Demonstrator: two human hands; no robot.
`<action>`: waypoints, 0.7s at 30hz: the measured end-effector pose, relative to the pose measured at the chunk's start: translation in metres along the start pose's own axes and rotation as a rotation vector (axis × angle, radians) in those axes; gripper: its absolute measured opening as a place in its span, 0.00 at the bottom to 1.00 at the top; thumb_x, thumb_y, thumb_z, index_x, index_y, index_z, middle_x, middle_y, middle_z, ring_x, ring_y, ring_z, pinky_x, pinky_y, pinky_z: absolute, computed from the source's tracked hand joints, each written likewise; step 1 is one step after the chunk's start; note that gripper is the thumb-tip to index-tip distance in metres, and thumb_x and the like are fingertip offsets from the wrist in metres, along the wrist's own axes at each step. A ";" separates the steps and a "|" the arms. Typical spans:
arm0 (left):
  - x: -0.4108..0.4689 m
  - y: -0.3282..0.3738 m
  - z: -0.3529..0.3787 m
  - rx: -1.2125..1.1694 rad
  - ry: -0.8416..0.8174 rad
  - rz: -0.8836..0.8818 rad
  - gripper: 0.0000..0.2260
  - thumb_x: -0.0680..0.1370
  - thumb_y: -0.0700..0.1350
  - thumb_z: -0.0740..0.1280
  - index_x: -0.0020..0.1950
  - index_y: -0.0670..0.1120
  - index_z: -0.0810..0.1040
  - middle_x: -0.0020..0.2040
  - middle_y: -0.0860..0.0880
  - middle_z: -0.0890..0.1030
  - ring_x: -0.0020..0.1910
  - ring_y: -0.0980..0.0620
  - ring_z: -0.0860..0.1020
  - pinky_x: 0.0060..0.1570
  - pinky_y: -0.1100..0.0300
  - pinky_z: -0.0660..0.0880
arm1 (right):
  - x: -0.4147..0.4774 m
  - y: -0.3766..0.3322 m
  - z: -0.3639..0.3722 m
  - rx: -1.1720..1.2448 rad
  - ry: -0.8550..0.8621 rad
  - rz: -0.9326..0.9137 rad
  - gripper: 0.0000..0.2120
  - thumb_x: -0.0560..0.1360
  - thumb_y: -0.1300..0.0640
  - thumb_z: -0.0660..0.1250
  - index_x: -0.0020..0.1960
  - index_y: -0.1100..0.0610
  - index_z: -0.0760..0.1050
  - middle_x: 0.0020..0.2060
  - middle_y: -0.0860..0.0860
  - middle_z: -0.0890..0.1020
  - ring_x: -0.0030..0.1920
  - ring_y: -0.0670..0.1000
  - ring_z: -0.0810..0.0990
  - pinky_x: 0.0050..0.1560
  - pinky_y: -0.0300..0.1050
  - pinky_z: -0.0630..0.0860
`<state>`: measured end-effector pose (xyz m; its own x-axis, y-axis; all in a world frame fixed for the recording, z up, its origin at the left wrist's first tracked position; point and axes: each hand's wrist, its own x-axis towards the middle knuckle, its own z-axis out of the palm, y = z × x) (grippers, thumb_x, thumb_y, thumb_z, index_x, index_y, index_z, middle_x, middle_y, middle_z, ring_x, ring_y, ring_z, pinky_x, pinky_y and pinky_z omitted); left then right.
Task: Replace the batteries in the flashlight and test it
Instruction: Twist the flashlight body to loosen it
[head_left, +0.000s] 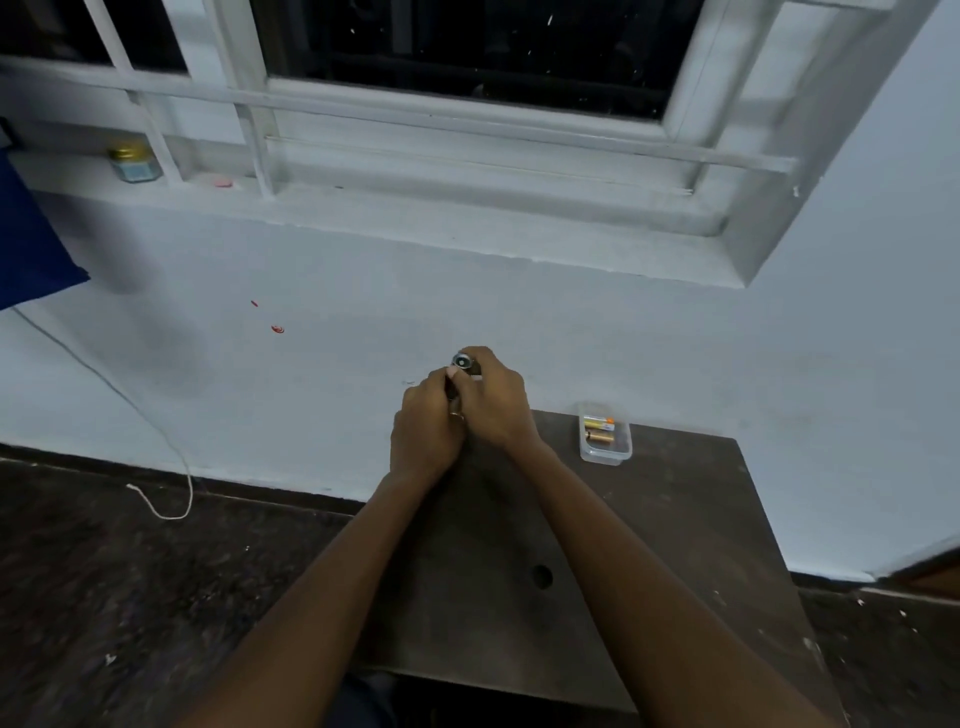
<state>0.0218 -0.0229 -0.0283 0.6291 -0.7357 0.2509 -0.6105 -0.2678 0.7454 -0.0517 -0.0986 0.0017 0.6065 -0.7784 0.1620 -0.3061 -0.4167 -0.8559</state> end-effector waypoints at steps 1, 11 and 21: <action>-0.004 0.000 0.000 -0.010 -0.016 0.020 0.11 0.79 0.43 0.61 0.60 0.45 0.75 0.52 0.46 0.81 0.51 0.43 0.78 0.47 0.43 0.78 | -0.005 0.002 -0.004 0.042 0.040 0.040 0.07 0.81 0.56 0.63 0.57 0.55 0.77 0.44 0.43 0.81 0.44 0.42 0.80 0.45 0.34 0.73; -0.054 0.023 0.019 -0.388 -0.139 -0.149 0.13 0.75 0.50 0.74 0.57 0.50 0.79 0.47 0.57 0.82 0.45 0.62 0.81 0.45 0.71 0.76 | -0.077 0.037 -0.062 0.751 0.258 0.416 0.10 0.82 0.59 0.64 0.60 0.64 0.75 0.50 0.59 0.82 0.46 0.52 0.85 0.44 0.39 0.82; -0.088 0.038 0.048 -0.904 -0.195 -0.487 0.14 0.75 0.43 0.74 0.58 0.42 0.80 0.50 0.45 0.85 0.49 0.50 0.85 0.44 0.64 0.80 | -0.133 0.076 -0.085 0.676 0.350 0.511 0.16 0.80 0.48 0.68 0.49 0.62 0.82 0.38 0.55 0.85 0.37 0.49 0.85 0.39 0.40 0.82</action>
<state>-0.0797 0.0021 -0.0520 0.5728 -0.7824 -0.2443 0.3262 -0.0558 0.9436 -0.2176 -0.0669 -0.0432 0.2244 -0.9363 -0.2702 0.0853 0.2950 -0.9517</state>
